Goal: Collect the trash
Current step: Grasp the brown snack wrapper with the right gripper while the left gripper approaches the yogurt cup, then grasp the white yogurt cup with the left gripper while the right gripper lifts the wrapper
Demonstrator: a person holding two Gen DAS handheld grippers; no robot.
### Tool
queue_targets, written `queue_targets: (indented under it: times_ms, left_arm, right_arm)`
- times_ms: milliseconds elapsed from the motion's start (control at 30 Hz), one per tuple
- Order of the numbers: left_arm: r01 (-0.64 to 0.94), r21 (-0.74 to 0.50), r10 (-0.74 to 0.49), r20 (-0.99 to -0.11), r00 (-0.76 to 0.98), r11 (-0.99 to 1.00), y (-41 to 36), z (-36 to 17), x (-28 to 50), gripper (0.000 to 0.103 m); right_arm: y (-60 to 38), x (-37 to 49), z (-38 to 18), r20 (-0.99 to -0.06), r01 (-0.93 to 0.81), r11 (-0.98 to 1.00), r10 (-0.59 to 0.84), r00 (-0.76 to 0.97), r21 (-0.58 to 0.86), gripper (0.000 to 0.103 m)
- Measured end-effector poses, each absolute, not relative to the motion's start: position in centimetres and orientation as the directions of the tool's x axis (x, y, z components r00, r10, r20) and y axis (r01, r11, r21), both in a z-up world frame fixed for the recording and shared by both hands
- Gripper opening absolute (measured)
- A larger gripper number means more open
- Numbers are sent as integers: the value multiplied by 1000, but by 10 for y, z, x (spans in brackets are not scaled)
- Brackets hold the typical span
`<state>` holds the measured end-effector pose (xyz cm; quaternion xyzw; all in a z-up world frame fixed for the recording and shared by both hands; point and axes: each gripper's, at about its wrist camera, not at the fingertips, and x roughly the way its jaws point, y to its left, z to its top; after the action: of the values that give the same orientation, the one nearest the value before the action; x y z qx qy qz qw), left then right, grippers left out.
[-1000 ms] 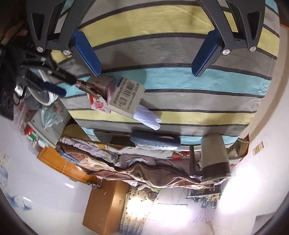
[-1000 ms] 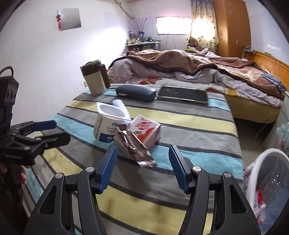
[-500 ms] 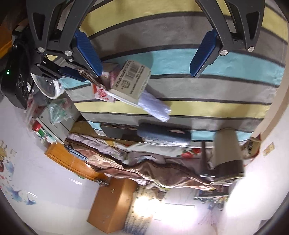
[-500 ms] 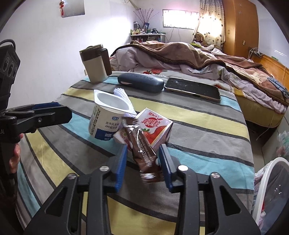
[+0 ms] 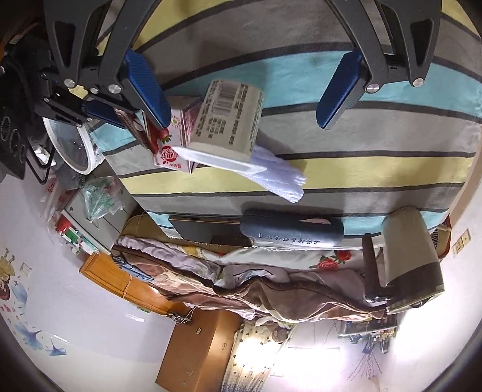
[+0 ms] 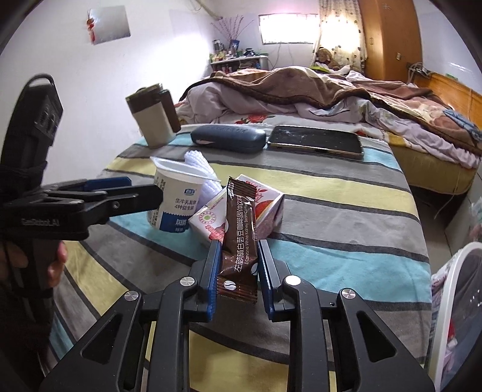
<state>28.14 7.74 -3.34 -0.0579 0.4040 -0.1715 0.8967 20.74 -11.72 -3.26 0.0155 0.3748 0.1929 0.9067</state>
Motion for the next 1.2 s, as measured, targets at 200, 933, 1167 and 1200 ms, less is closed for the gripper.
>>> queue_targets:
  times_ms: [200,933,1167,1200]
  left_arm:
    - [250,-215,-327,-719,613,944,69,-41,290,82]
    - [229,-189,-293,-721,627,955,63,-35,280,49]
    - [230,-165,-278,-703,655,959,59,-19,259,49]
    - [230,-164,-278,-700,658,959,58,-17,257,49]
  right_arm:
    - [-128,207,-35,-669,-301,933,352,655,197,26]
    - [-138,204,-34,-648,-281,933,359,672,226,26]
    - [-142,195,-25,-630,-281,932,361,688,227,26]
    - [-143,193,-23,-626,-282,932,361,691,227,26]
